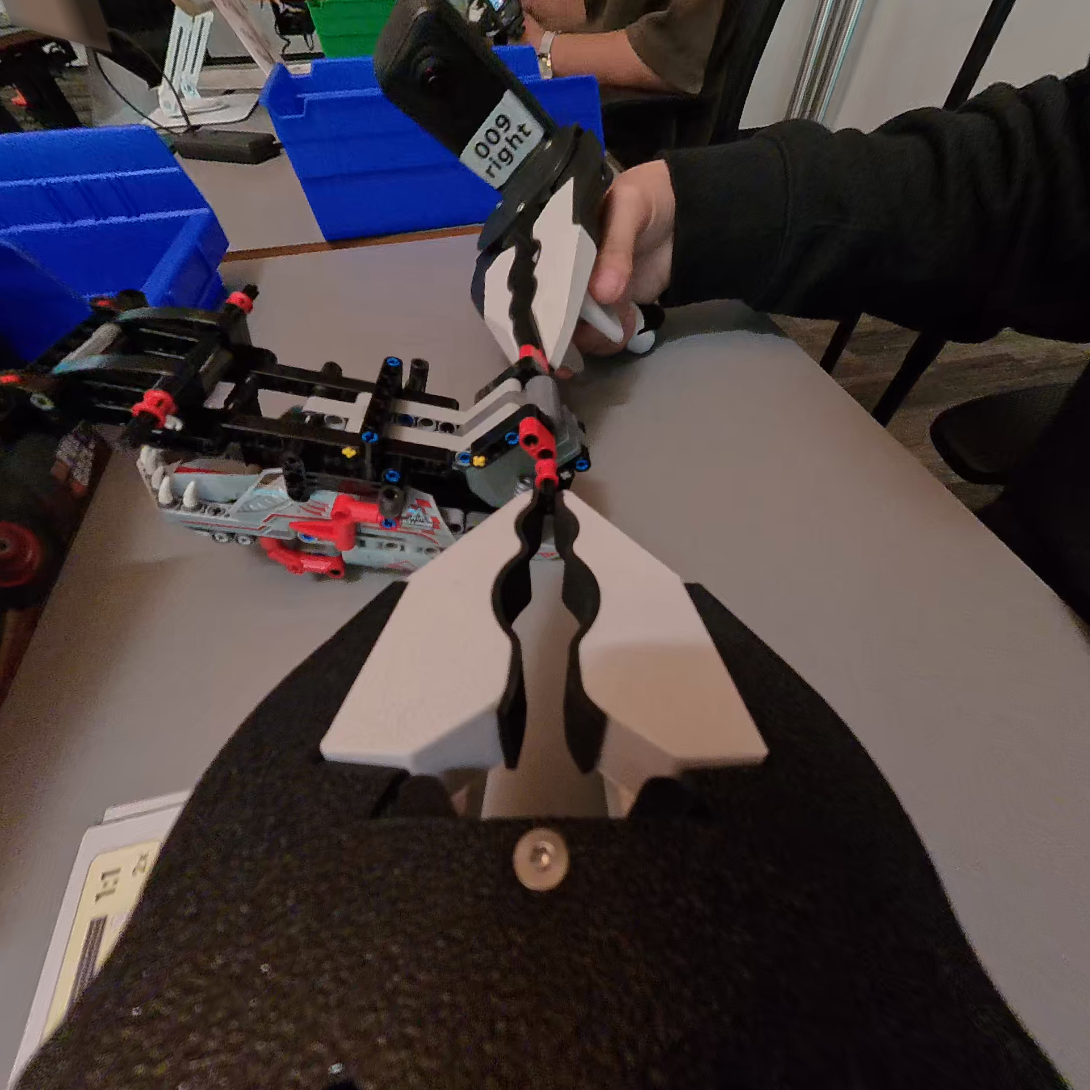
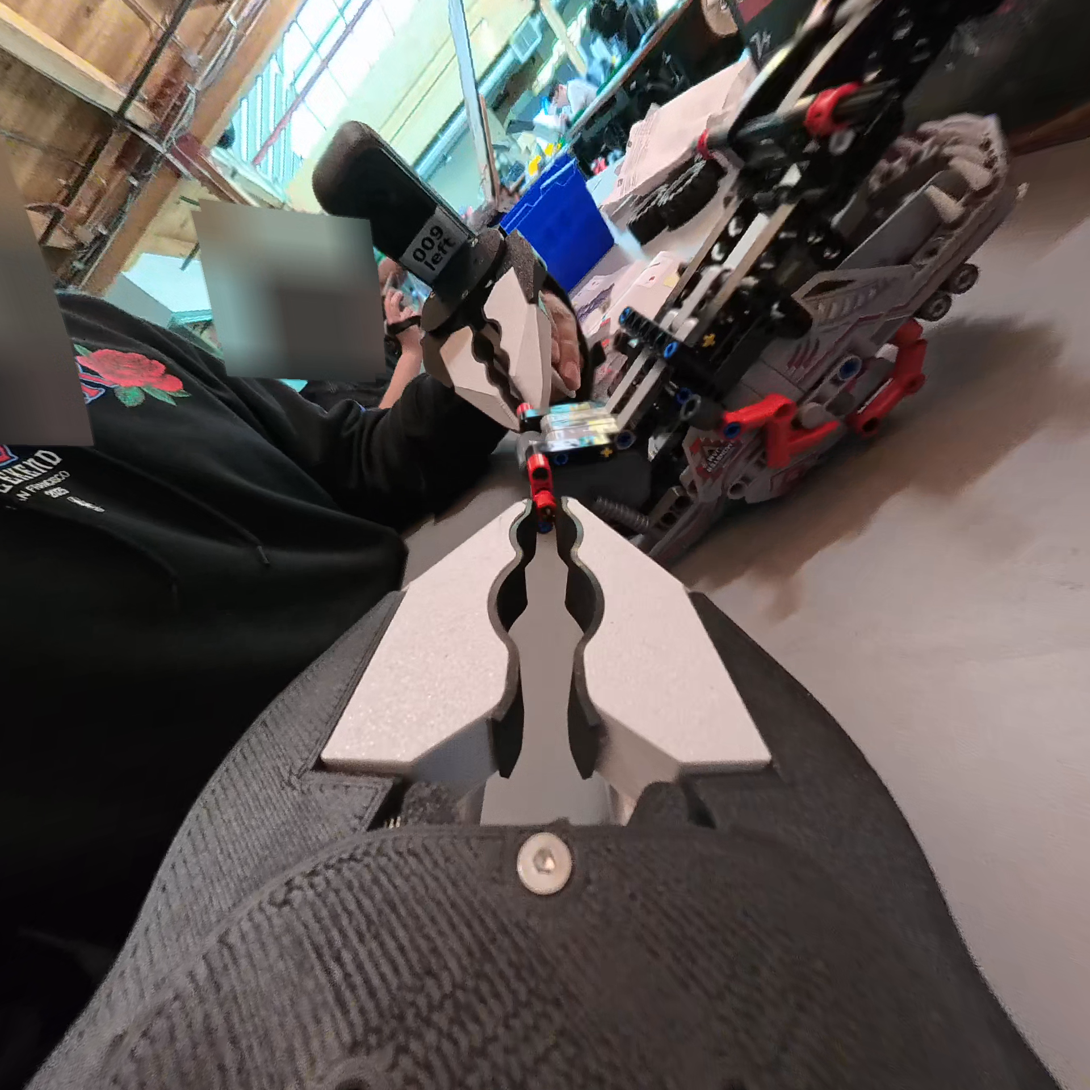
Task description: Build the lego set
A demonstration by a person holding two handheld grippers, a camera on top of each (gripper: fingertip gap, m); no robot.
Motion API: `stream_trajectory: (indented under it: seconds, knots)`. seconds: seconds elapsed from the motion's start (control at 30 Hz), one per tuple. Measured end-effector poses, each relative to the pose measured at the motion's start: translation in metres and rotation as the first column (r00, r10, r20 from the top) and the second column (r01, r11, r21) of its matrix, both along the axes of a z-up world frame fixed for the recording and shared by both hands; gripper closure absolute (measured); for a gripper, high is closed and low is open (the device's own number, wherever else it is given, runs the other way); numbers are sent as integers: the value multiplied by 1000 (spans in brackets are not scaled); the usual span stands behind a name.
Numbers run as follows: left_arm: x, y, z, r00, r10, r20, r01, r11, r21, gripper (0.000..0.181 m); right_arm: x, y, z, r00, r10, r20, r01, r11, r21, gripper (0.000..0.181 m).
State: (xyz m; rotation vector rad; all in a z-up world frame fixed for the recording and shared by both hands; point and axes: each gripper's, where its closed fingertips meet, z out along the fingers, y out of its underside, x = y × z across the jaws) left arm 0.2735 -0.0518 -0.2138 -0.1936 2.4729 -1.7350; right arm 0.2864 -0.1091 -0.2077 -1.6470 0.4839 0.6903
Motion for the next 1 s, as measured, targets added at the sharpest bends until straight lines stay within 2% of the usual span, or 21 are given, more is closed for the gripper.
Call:
stream_trajectory:
  seconds: [0.3,0.4,0.6,0.73,0.83,1.0]
  knots:
    - [4,1,-1,999,28,19,-28,1000,10,180,-1,6,1,1000,-7,27,7,1000,3,176]
    - [4,1,-1,999,30,29,-30,999,20,180,-7,4,7,996,-11,85,9,1000,24,160]
    - [4,3,-1,999,31,32,-31,999,11,180,-3,-3,4,983,-88,164,91,996,-10,168]
    - [4,3,-1,999,33,40,-33,999,15,180,-1,-1,1,979,-109,170,116,993,-33,157]
    - [3,3,-1,998,34,50,-35,999,8,180,-1,1,3,979,-110,174,116,993,-23,170]
    - [0,8,0,996,42,82,-45,999,26,164,-1,2,2,975,-113,190,121,992,-36,165]
